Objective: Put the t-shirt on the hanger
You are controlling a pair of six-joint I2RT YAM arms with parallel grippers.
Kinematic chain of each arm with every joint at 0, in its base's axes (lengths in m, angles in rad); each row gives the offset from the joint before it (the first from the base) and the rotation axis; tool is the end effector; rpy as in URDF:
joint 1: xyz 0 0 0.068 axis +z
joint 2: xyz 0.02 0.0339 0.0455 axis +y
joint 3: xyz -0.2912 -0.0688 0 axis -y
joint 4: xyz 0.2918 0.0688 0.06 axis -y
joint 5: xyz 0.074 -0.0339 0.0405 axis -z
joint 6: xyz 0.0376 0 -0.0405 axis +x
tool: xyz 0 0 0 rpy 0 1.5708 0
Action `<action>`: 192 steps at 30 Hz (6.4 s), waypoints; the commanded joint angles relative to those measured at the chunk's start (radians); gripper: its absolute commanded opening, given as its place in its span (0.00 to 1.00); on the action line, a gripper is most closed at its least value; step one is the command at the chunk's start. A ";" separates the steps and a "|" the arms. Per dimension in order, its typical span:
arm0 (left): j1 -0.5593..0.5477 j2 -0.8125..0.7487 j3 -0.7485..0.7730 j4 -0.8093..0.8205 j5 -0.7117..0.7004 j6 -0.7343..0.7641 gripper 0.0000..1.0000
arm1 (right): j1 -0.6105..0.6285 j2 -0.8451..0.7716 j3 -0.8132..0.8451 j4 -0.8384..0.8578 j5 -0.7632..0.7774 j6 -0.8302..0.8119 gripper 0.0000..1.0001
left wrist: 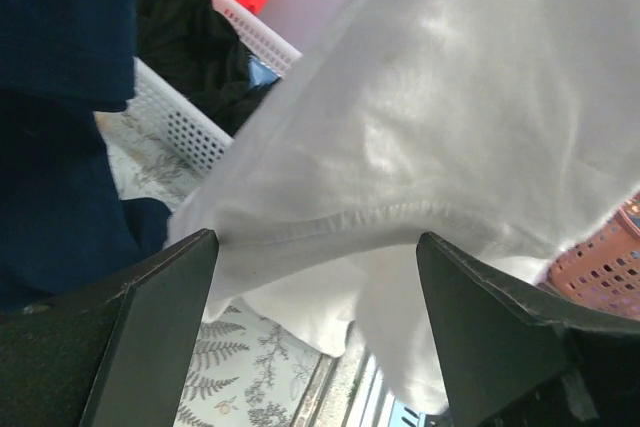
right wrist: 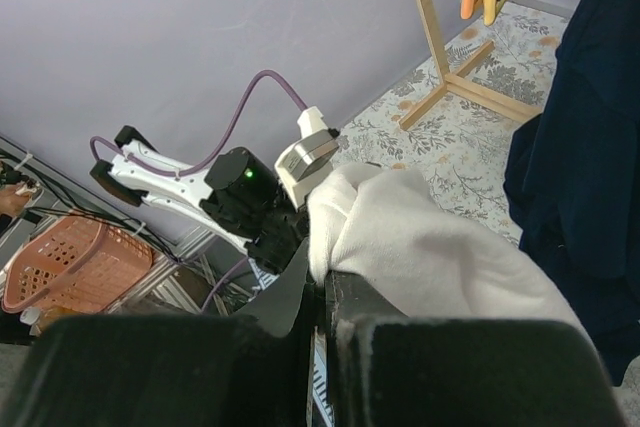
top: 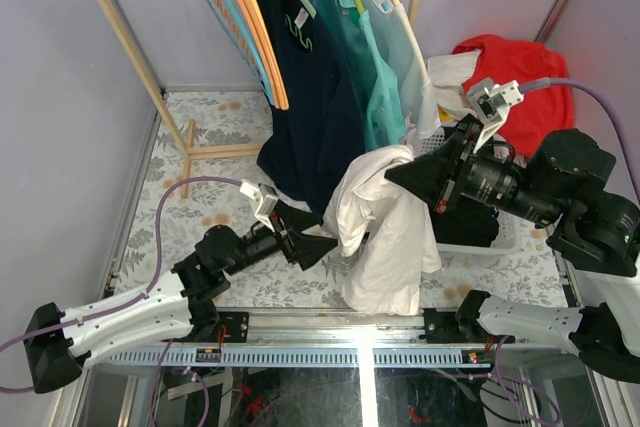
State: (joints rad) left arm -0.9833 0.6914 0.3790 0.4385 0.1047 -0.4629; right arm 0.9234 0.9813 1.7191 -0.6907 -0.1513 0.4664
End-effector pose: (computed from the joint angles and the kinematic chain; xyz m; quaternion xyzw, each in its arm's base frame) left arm 0.1089 -0.1706 0.2806 0.2078 0.6279 -0.5217 0.5388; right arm 0.0828 0.1189 0.6015 -0.2092 0.6580 0.5020 0.5208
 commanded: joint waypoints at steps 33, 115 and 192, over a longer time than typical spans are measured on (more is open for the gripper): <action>-0.473 0.054 0.056 0.147 -0.890 0.590 0.85 | -0.001 0.035 0.117 0.025 -0.029 -0.029 0.00; -0.367 0.528 1.153 -0.974 -0.976 0.399 0.00 | -0.001 -0.196 -0.533 0.016 -0.131 -0.010 0.72; -0.251 0.299 0.865 -1.142 -0.786 0.100 0.46 | 0.067 0.085 -0.089 0.041 -0.287 -0.129 0.00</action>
State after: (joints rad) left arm -1.2423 0.9897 1.2701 -0.7067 -0.7067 -0.3237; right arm 0.9836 1.0653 1.5658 -0.6693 -0.4210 0.3527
